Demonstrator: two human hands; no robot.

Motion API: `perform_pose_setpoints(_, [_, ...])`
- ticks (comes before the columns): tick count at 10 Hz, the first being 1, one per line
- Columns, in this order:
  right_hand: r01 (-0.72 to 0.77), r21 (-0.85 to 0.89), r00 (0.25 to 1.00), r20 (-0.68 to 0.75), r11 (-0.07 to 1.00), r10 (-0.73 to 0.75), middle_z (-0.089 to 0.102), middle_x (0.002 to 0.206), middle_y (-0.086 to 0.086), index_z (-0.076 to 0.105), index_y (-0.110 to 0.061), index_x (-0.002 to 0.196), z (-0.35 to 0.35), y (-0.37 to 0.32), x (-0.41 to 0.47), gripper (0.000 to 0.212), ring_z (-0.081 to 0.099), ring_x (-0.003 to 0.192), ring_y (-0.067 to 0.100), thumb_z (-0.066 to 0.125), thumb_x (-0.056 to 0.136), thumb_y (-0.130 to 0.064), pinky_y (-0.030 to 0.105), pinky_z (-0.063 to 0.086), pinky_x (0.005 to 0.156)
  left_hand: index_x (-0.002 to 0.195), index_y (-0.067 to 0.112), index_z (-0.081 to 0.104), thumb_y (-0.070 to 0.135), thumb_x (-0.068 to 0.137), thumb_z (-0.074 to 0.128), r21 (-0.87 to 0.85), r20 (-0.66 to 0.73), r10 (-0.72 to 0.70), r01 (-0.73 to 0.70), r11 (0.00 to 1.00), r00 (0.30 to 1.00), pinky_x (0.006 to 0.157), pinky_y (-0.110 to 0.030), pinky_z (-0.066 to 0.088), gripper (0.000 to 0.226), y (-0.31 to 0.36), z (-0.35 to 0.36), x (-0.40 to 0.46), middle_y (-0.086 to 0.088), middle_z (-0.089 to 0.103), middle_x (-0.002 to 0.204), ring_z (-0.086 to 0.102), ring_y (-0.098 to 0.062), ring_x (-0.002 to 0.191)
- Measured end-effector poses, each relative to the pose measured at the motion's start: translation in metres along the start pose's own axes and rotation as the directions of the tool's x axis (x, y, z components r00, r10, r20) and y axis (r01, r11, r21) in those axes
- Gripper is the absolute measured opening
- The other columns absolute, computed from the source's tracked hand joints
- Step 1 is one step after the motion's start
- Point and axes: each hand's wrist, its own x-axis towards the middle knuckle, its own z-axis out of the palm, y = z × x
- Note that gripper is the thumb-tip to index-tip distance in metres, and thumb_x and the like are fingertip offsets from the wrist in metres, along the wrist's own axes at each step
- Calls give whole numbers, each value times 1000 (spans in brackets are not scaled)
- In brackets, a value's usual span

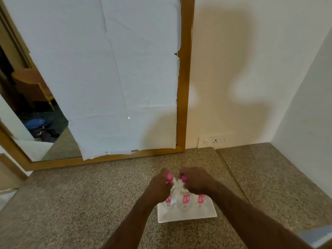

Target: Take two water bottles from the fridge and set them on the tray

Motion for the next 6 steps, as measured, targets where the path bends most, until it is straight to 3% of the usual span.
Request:
perform_pose_setpoints(2, [-22,35,1000,19,999,22,57,93,-5,56,-24,106,-4,1,3,29,51,85,13,66,81,-13,38,43,89,100,26,40,13,91,58,6,42,16,-16,1000,999,55,-17,39,23,5,-3,1,7,55,86,53,-1,72])
perform_pose_setpoints(4, [-44,40,998,45,998,42,56,93,-5,55,-23,105,-3,0,6,30,52,86,14,65,79,-11,35,43,83,107,19,47,14,89,61,32,62,6,-8,999,998,67,-25,48,24,10,-8,-1,-2,62,99,57,-13,82])
perform_pose_setpoints(5, [-57,62,995,86,996,51,59,97,-1,54,-22,103,-4,3,5,30,55,87,16,68,78,-13,33,50,80,117,18,50,14,85,67,62,88,-15,10,998,996,76,-29,51,37,17,-16,-1,-8,64,113,58,-16,91])
perform_pose_setpoints(6, [-47,70,994,106,996,39,60,102,1,55,-22,104,-5,4,6,31,56,89,16,71,77,-20,31,51,77,127,18,48,16,81,71,81,105,-53,45,996,993,74,-24,47,52,23,-20,0,-10,63,122,58,-16,96])
